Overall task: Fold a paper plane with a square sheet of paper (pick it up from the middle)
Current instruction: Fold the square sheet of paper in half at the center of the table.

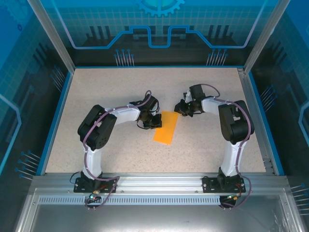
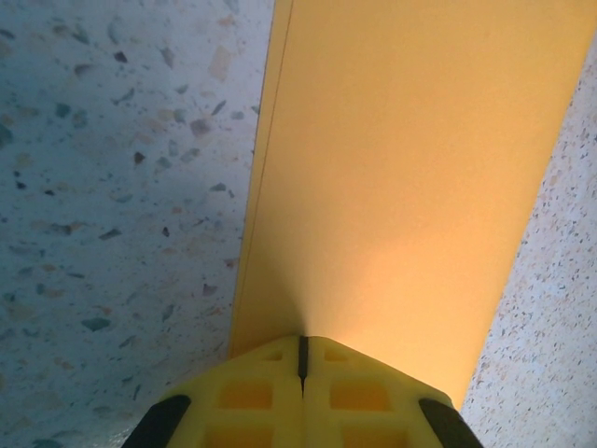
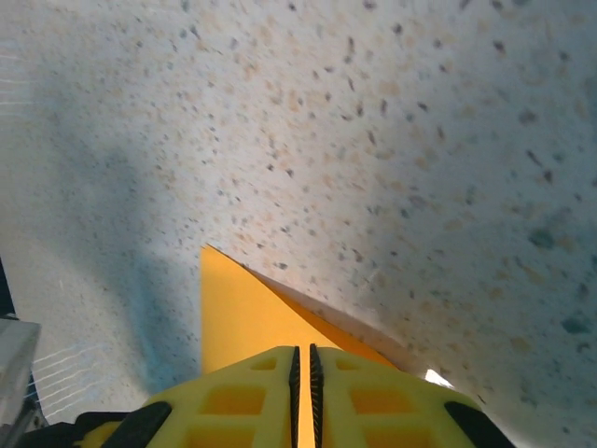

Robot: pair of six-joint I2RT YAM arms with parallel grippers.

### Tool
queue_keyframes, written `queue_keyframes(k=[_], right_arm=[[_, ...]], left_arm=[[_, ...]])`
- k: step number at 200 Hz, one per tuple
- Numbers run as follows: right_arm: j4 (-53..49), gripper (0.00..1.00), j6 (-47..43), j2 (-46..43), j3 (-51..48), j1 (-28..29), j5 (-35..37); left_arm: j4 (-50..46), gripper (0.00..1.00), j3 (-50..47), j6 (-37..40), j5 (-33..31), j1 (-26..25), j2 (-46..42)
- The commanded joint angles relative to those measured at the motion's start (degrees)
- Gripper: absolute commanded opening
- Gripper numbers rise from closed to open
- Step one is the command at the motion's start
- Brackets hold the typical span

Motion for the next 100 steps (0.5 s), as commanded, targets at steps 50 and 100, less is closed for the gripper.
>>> queue_keyframes(k=[50,100], right_arm=[[-0.9,0.14,1.1,7.2,-1.0,-0.7,1.4],[-2.5,0.14,-1.2,6.3,1.9,-0.3,-2.9]], left_arm=[[-5.5,0.00,-1.2,1.0,-1.0,-0.6,2.2],[-4.5,0.00,-2.0,-0.2,-0.1,-0.6,1.3]])
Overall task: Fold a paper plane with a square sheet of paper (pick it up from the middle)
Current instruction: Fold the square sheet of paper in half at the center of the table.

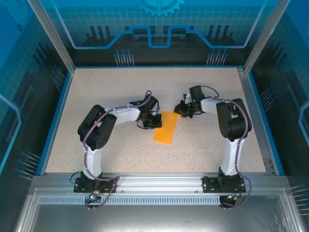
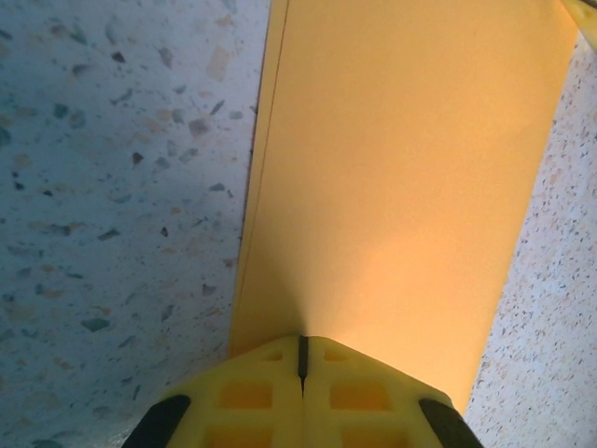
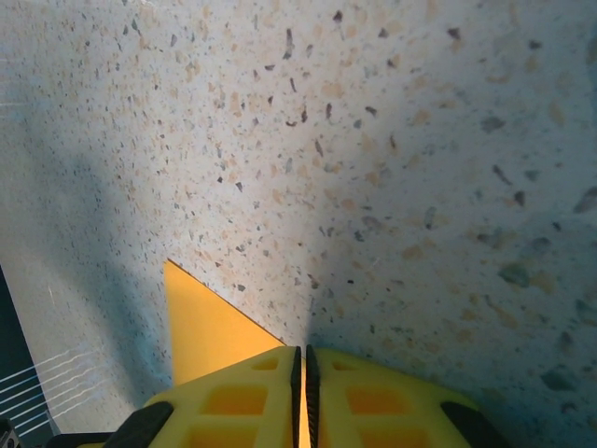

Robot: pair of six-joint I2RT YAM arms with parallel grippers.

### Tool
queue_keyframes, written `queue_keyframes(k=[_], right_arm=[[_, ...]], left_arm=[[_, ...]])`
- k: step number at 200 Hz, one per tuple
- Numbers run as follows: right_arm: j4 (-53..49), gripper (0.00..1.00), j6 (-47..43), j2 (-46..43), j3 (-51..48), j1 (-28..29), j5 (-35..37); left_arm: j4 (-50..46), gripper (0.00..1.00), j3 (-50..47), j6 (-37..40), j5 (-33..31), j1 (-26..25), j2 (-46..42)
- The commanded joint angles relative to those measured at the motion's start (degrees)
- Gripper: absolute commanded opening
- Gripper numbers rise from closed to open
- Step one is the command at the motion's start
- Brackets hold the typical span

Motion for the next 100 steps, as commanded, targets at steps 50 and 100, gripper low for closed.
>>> queue_keyframes(k=[50,100], right_arm=[[-3.2,0.27,-2.8,-12.8,-3.5,-0.6,1.9],[-1.3,0.44,-1.9,-28.0,-17.6,1.3,7.8]], left_arm=[[-2.3,0.00,-3.2,-2.9,1.9,-0.6,-0.6],[-0.2,0.05,-3.9,-4.8,2.9,-0.6,-4.5]])
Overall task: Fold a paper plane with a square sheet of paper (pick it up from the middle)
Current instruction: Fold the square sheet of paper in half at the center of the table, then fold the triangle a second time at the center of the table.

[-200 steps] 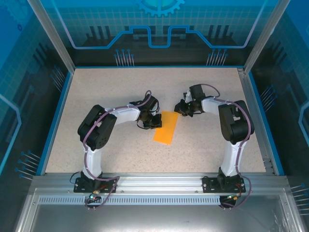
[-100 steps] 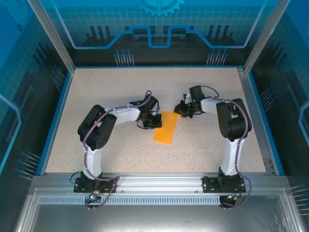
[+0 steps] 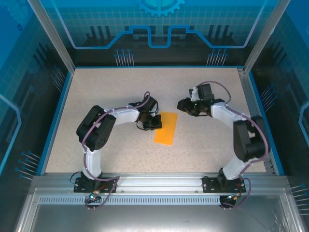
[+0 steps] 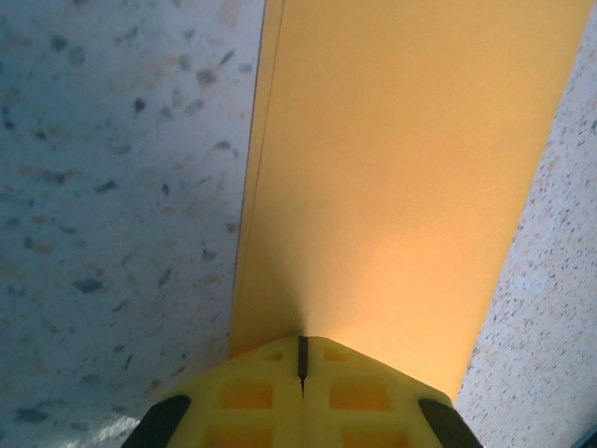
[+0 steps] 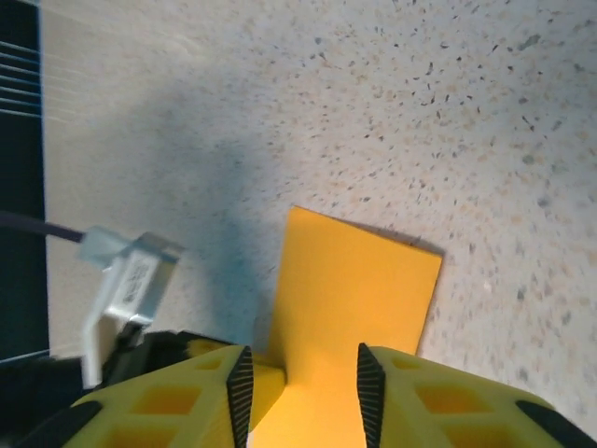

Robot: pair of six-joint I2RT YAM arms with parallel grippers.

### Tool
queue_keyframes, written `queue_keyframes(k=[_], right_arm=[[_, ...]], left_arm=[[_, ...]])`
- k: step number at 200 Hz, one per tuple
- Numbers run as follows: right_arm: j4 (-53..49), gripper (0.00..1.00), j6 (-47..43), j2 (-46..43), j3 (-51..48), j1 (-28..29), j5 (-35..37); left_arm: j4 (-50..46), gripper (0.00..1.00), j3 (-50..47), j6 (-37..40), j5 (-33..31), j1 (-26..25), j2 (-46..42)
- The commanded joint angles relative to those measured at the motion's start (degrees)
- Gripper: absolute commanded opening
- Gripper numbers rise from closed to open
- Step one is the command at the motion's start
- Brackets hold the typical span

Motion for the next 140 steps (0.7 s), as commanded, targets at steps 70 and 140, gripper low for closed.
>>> queue_keyframes(k=[70,140], right_arm=[[1.8,0.50,6.2,-9.0,-16.3,9.9,8.6],[4.6,0.42,9.1,-2.5,-13.7,15.2,8.0]], left_arm=[[1.8,0.34,-5.8,-3.4,2.1,2.2,-10.6],[7.4,0.47,-9.0,-5.4,11.5,7.2,-9.8]])
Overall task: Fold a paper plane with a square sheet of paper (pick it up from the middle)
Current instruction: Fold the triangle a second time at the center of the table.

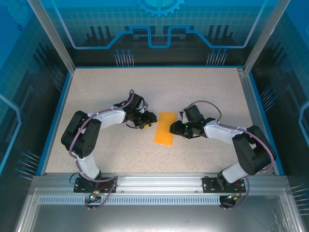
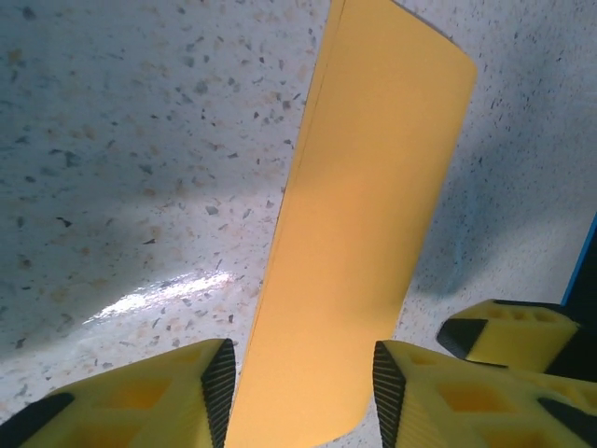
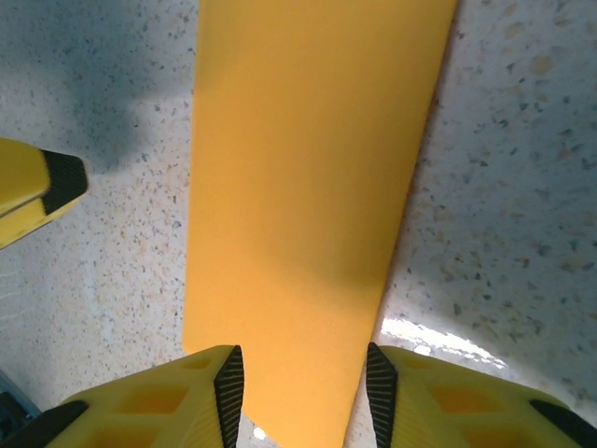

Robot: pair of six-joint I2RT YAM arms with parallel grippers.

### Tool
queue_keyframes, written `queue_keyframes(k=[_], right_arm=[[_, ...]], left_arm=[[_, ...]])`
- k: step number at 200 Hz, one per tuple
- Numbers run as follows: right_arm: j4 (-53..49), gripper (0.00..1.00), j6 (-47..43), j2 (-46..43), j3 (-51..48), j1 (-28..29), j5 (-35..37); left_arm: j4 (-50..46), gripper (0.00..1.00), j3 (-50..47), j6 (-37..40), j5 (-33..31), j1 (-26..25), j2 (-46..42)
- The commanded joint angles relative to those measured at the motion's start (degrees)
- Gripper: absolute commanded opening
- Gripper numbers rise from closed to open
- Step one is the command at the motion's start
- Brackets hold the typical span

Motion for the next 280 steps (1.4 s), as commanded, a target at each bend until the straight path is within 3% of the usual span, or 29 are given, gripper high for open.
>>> queue_keyframes(k=[1,58,137,280], right_arm=[[1.0,0.42,1.4,2.1,2.0,0.7,0.3],[1.3,0.42,1.0,5.2,3.4,1.1,-2.1],[-1.6,0.40,-0.7,9.1,3.7,1.2,0.1],[-1.5,0.40,-0.2,8.9,0.7,0.5,2.2]], left_arm=[[2.0,0.47,0.0,-0.9,4.6,-0.1,0.6],[2.5,0.51,0.4,-1.1,5.6,-0.1,2.5],[1.9,0.52,1.4,-0.4,6.9,-0.3,3.9],[-3.2,0.54,4.7,1.4,5.0,-3.1,6.5]])
